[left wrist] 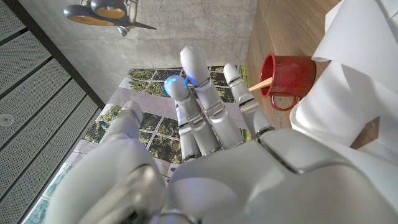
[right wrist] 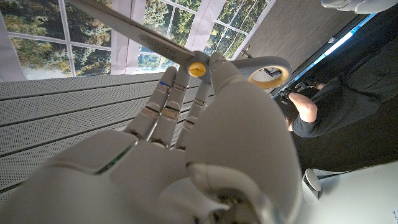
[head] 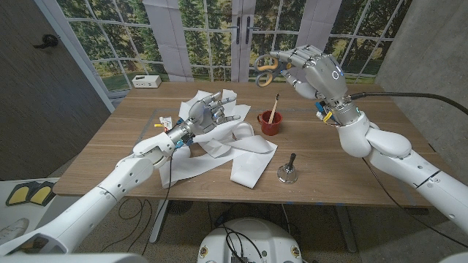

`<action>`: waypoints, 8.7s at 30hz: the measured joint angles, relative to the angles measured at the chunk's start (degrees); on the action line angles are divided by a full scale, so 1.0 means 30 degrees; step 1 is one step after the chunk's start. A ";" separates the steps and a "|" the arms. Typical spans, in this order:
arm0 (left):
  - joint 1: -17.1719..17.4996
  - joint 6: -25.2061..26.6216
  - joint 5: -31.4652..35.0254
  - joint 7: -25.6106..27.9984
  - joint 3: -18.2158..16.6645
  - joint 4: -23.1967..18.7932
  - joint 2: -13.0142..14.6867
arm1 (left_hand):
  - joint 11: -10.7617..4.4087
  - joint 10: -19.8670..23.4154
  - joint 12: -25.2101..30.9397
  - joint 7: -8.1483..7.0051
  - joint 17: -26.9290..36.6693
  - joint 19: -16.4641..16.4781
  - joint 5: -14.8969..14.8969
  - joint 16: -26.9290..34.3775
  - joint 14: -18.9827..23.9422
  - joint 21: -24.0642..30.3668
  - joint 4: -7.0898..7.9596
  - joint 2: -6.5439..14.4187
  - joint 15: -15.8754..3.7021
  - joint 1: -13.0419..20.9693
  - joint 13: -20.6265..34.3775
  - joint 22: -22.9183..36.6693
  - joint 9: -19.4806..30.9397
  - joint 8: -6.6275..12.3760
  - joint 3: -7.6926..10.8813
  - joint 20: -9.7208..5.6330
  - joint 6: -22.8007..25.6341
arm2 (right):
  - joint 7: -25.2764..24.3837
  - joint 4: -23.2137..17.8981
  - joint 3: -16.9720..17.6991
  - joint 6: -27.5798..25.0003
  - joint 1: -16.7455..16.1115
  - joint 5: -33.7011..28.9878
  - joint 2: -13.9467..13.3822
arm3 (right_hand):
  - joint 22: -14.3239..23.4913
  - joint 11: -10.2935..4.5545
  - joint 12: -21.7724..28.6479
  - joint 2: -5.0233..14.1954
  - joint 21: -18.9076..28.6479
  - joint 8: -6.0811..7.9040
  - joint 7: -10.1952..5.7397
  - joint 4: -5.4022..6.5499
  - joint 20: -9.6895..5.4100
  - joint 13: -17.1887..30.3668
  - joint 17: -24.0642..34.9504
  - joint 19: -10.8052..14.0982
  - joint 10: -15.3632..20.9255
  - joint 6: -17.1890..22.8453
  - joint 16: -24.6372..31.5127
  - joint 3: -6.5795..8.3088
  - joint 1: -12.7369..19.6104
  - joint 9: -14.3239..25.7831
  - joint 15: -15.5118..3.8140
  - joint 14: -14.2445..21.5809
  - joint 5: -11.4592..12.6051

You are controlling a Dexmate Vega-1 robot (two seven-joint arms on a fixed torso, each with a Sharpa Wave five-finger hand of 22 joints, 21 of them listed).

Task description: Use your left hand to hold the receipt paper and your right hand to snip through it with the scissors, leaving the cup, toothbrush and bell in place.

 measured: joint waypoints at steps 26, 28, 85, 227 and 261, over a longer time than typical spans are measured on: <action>-0.0767 0.0483 0.0119 -0.2258 0.0331 0.0692 0.0005 | -0.0110 0.1284 0.2474 -0.0393 0.0200 0.0057 0.0780 0.2889 0.0550 0.0440 0.0417 -0.0953 0.0061 0.3681 0.2949 -0.0001 -0.0023 0.0001 -0.3008 -0.0197 0.1665 | -0.0946 0.0018 -0.0822 0.0524 0.0307 -0.0631 -0.0403 | -0.0020 0.0034 -0.0026 0.0000 0.0433 -0.0001 -0.0100 0.0001 0.0102 0.0009 0.0017 -0.0101 0.0168 0.0103 -0.0312 -0.0002 0.0001 0.0087 -0.0026 0.0177 0.0061; -0.0822 0.0412 0.0141 -0.2471 0.0360 0.0750 -0.0027 | -0.0111 0.1284 0.2389 -0.0393 0.0200 0.0001 0.0780 0.2980 0.0348 0.0439 0.0478 -0.0858 0.0028 0.3958 0.2939 -0.0002 -0.0023 0.0001 -0.3068 -0.0202 0.1664 | -0.1016 0.0017 -0.0904 0.0549 0.0342 -0.0723 -0.0403 | -0.0084 0.0034 -0.0026 0.0000 0.0443 -0.0001 -0.0147 0.0002 0.0101 0.0009 0.0018 -0.0100 0.0168 0.0150 -0.0330 -0.0002 0.0000 0.0085 -0.0027 0.0176 0.0058; -0.0754 0.2137 -0.0139 -0.4209 0.0335 -0.1098 0.1910 | -0.0081 0.1598 0.2961 -0.0505 -0.0359 0.0524 0.0778 0.4525 0.0006 0.1234 0.1873 -0.0285 0.0008 0.3135 0.3422 -0.0058 0.0244 0.0369 -0.5727 -0.0305 0.2792 | -0.2315 -0.0424 -0.3187 -0.0558 0.1570 -0.5462 -0.3414 | 0.0136 -0.0153 -0.0051 0.0101 0.2990 -0.0133 -0.0922 0.0077 0.0034 0.0017 0.1426 -0.1130 -0.0009 -0.0238 -0.2067 -0.0077 -0.0154 0.0539 -0.0284 0.0334 -0.0092; -0.4357 0.3842 0.1696 -0.7784 0.3321 0.0369 0.1490 | 0.0435 0.1069 0.3401 0.0178 -0.0479 0.0143 0.1291 0.4674 -0.0245 0.1234 0.2104 0.0591 0.0042 0.2925 0.4042 -0.0580 0.0186 0.0001 -0.7908 0.0278 0.2412 | -0.1862 -0.0450 -0.3312 0.0054 0.2278 -0.5798 -0.3921 | -0.0528 -0.0687 -0.1460 -0.0260 1.0363 -0.0144 -0.1017 0.0077 0.0132 0.0961 0.2136 -0.4847 0.0959 -0.0136 -0.3565 -0.0551 0.0217 0.1493 -0.0728 0.1194 -0.0169; -0.4344 0.3623 0.2200 -0.7299 0.3535 0.0184 0.1504 | 0.0495 0.1008 0.3198 0.0165 -0.0929 0.0005 0.0922 0.4674 -0.0410 0.1234 0.1656 0.1426 0.0000 0.4050 0.3602 -0.0533 0.0126 0.0018 -0.7616 0.0414 0.2425 | -0.1691 -0.0104 -0.3797 0.0283 0.2735 -0.6007 -0.3756 | -0.0523 -0.0808 -0.1564 -0.0297 1.0727 -0.0144 -0.0952 0.0044 0.0132 0.1379 0.2146 -0.5049 0.1214 -0.0057 -0.3677 -0.0587 0.0255 0.1489 -0.0755 0.1301 -0.0148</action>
